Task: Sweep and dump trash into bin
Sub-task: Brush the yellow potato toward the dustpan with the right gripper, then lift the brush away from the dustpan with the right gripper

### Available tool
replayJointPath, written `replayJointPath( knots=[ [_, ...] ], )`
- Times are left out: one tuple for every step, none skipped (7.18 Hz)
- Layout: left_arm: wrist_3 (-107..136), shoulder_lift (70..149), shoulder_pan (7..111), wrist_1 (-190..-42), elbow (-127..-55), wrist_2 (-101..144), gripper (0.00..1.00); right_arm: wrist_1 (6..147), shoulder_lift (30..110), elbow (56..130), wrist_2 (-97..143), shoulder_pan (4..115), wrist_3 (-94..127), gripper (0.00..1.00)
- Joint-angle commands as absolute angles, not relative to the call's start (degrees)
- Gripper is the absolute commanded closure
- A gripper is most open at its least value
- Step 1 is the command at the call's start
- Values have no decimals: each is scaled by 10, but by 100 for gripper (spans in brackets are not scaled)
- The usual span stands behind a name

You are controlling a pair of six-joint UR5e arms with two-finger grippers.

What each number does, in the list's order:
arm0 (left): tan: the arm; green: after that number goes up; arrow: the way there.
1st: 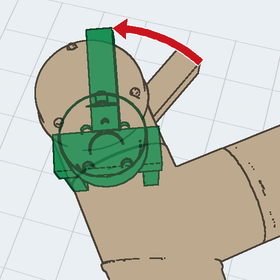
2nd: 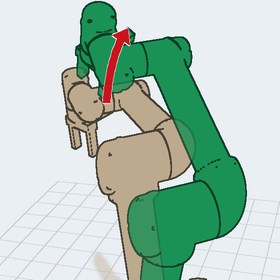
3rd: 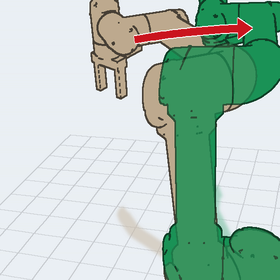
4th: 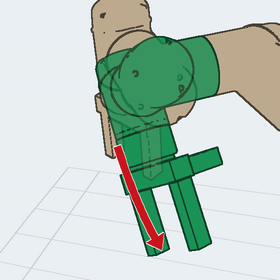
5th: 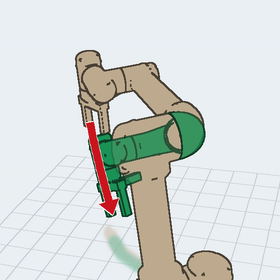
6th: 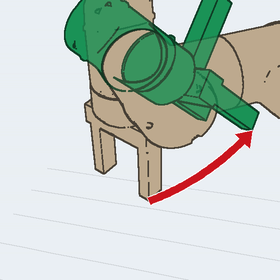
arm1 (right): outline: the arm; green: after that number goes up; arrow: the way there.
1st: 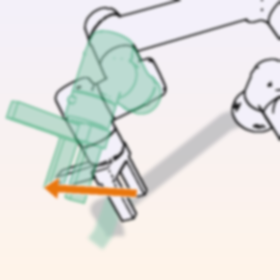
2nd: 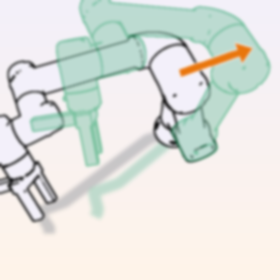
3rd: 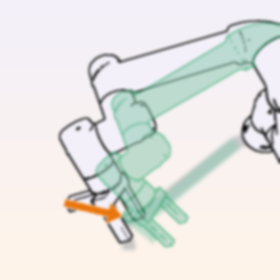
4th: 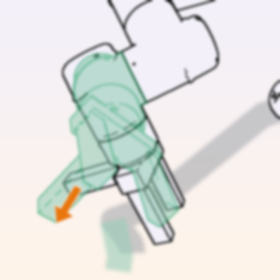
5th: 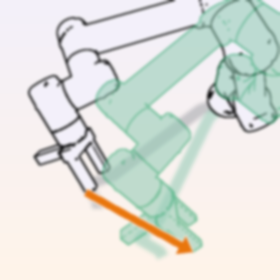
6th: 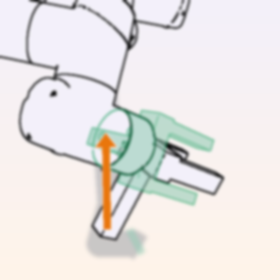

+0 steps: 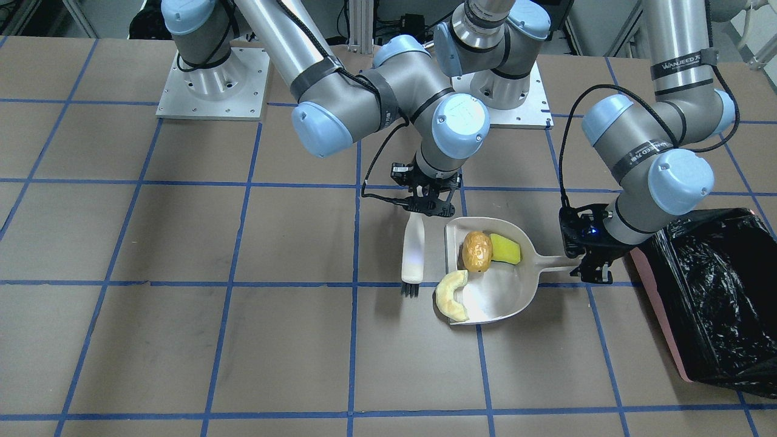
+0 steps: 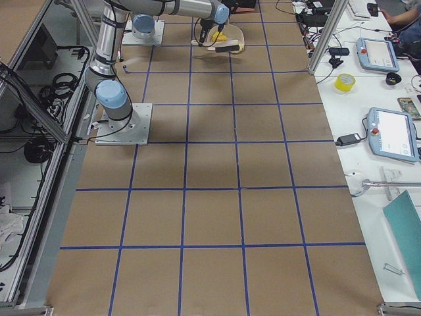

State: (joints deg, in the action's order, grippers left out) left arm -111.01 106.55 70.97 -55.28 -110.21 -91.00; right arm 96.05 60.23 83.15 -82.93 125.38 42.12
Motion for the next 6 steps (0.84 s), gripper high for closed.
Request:
replayJointPath(
  knots=[
    [-1109, 1064, 709, -553, -1102, -910, 99, 898, 639, 834, -845, 1177, 335, 96],
    [-1109, 1064, 709, -553, -1102, -910, 99, 884, 640, 834, -890, 1134, 284, 96],
    [-1109, 1064, 709, -553, -1102, -910, 99, 878, 640, 834, -911, 1080, 231, 96],
    [-1111, 1063, 709, -553, -1104, -910, 99, 873, 640, 831, -913, 1023, 178, 96],
    [-1109, 1063, 709, -553, -1103, -909, 99, 871, 639, 832, -942, 978, 124, 96],
    [-1108, 1063, 709, -552, -1103, -909, 99, 873, 638, 834, -981, 941, 58, 96]
  ],
)
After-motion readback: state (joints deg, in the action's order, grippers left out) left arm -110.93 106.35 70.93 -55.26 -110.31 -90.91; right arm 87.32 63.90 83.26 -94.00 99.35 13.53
